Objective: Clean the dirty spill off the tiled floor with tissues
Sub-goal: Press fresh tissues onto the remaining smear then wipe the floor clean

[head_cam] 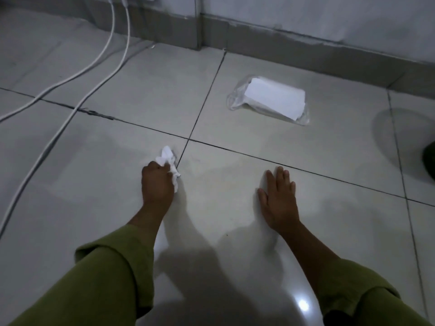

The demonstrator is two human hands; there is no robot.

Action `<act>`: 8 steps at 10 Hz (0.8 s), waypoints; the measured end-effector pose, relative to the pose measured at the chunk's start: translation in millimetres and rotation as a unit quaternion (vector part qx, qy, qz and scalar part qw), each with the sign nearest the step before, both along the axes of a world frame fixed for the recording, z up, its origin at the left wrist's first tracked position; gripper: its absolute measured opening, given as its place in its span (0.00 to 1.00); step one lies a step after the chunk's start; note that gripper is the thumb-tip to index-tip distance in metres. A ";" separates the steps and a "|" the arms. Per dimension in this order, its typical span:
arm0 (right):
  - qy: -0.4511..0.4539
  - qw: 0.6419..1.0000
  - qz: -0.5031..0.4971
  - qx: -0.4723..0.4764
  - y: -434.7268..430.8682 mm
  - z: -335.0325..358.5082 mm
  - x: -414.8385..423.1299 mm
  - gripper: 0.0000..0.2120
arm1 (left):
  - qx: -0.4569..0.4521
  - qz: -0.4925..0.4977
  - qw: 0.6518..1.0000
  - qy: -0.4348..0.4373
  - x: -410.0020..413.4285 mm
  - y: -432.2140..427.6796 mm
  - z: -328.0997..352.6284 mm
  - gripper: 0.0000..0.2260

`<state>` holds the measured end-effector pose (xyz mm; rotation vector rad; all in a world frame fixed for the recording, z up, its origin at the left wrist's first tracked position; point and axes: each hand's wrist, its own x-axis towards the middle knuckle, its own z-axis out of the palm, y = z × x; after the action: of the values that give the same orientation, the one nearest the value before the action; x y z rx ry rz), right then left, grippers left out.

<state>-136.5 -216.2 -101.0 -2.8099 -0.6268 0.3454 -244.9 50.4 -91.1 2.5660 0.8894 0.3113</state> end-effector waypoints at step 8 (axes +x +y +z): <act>-0.048 0.998 -0.046 0.024 -36.8 -20.1 22.6 0.34 | -0.079 -0.170 0.982 -0.036 92.0 -133.2 -12.2 0.08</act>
<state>-113.9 -253.0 -121.1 -2.8110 -0.5161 0.1780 -152.8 -82.7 -103.3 2.4847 0.4181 0.2194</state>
